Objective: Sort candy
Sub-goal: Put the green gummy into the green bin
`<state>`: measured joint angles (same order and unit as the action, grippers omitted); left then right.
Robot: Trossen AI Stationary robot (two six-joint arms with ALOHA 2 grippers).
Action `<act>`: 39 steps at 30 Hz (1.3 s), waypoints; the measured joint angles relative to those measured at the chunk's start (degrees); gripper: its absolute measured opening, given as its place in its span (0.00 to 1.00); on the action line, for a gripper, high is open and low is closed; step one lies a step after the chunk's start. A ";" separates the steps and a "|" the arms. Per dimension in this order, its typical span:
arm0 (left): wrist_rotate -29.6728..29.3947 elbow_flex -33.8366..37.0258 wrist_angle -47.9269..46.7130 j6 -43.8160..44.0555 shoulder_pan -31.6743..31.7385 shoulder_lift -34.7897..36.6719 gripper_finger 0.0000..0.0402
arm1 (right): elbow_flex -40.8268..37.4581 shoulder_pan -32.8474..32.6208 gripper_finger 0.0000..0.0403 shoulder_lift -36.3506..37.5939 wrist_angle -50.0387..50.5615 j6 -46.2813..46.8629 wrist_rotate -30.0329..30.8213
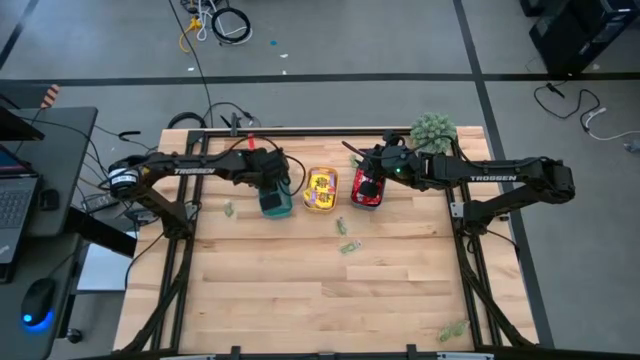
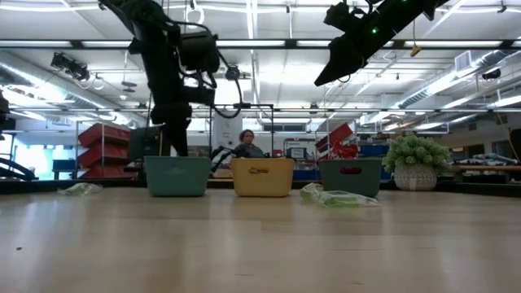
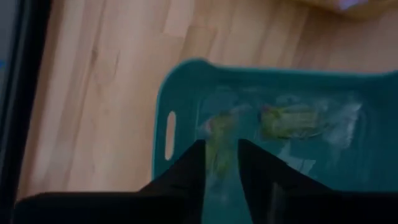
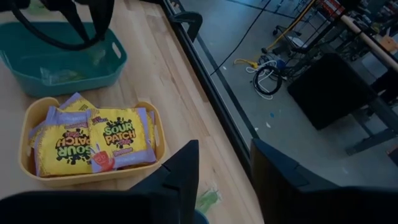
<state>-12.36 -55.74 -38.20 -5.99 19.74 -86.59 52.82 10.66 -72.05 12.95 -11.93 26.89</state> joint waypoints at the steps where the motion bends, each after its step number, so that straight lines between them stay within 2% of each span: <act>1: 0.00 -0.92 -0.85 0.06 -0.26 0.00 0.27 | 0.00 0.00 0.33 0.00 0.01 0.09 0.00; 6: 0.46 -4.37 -5.42 0.81 -1.30 0.00 0.39 | 0.01 0.00 0.35 0.02 0.05 0.16 0.00; 9: 0.53 -4.41 -9.56 5.90 -1.93 0.00 0.41 | 0.02 0.00 0.36 0.01 0.53 0.16 0.00; 14: 0.50 -2.41 -15.49 15.33 -4.50 2.51 0.36 | 0.02 0.00 0.36 0.02 1.57 0.20 0.00; 18: 0.50 0.48 -18.77 23.82 -6.17 7.55 0.31 | 0.02 0.00 0.37 0.00 2.12 0.21 0.00; 23: 0.54 4.67 -22.04 33.77 -6.86 13.86 0.31 | 0.02 0.00 0.38 0.00 2.27 0.64 0.00; 26: 3.03 7.89 -22.75 38.78 -6.53 15.94 0.31 | 0.02 0.00 0.38 0.00 2.23 0.88 0.00; 31: 7.37 13.12 -22.47 41.54 -5.48 16.00 0.31 | 0.02 0.00 0.38 0.00 2.16 1.07 0.00; 39: 3.11 15.53 -22.11 40.17 -2.26 15.76 0.31 | 0.02 0.00 0.39 0.00 2.14 0.95 -0.02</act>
<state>-9.25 -40.21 -60.30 34.18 17.48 -70.83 52.84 10.66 -72.05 15.09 -10.98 26.87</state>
